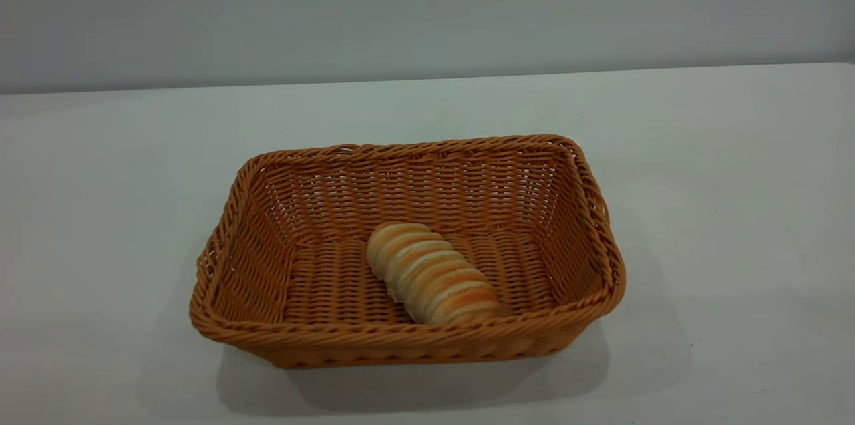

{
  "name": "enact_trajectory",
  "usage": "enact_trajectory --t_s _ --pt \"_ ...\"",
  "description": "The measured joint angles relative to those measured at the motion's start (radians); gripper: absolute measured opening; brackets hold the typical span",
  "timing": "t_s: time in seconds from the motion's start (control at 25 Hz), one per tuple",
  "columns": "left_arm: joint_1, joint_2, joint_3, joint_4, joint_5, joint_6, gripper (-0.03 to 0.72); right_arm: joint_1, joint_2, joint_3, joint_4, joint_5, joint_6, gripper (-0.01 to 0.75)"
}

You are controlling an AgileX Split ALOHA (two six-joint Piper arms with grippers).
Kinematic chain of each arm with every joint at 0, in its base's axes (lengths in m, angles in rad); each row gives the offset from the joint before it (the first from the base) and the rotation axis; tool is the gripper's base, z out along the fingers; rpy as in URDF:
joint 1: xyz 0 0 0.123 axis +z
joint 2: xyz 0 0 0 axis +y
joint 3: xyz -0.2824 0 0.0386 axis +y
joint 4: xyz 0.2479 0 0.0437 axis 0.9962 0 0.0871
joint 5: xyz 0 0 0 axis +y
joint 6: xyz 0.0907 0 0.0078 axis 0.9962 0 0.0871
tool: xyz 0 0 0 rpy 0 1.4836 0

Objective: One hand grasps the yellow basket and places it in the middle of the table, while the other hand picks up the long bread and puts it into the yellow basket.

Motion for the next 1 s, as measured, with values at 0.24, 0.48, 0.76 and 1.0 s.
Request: enact_trajectory --t_s 0.24,0.48,0.76,1.0 --pt "0.0 -0.001 0.0 0.0 0.0 0.0 0.584 -0.05 0.0 0.0 0.0 0.0 0.0 0.531" --pt "0.0 -0.001 0.0 0.0 0.0 0.0 0.584 -0.053 0.0 0.0 0.0 0.0 0.0 0.531" --pt "0.0 -0.001 0.0 0.0 0.0 0.0 0.584 -0.08 0.0 0.0 0.001 0.001 0.0 0.531" --pt "0.0 -0.001 0.0 0.0 0.0 0.0 0.584 -0.082 0.0 0.0 0.001 0.001 0.0 0.531"
